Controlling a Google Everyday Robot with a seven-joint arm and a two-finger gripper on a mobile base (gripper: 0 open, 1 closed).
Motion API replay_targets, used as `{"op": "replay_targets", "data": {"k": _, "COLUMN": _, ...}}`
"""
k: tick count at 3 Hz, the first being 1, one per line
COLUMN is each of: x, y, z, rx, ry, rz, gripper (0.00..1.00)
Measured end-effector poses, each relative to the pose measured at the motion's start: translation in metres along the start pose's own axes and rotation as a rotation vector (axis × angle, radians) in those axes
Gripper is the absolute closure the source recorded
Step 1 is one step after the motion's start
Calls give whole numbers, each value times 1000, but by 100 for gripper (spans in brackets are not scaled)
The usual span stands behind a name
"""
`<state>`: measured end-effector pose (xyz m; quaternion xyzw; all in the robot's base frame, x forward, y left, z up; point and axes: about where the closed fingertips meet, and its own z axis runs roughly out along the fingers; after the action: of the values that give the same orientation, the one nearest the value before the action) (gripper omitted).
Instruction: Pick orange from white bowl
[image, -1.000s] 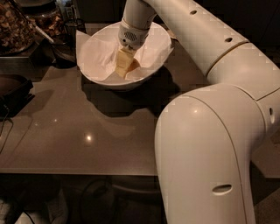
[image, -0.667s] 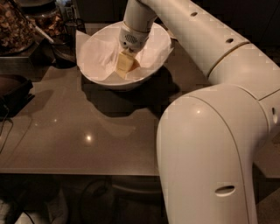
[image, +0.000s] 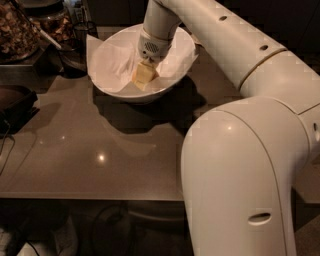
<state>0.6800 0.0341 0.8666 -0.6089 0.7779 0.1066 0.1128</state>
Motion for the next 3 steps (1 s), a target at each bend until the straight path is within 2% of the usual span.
{"op": "replay_targets", "data": {"k": 1, "x": 3, "y": 2, "z": 3, "rx": -6, "ry": -11, "rz": -4, "gripper": 49}}
{"op": "replay_targets", "data": {"k": 3, "x": 3, "y": 11, "z": -5, "rx": 6, "ry": -69, "rz": -33, "gripper": 96}}
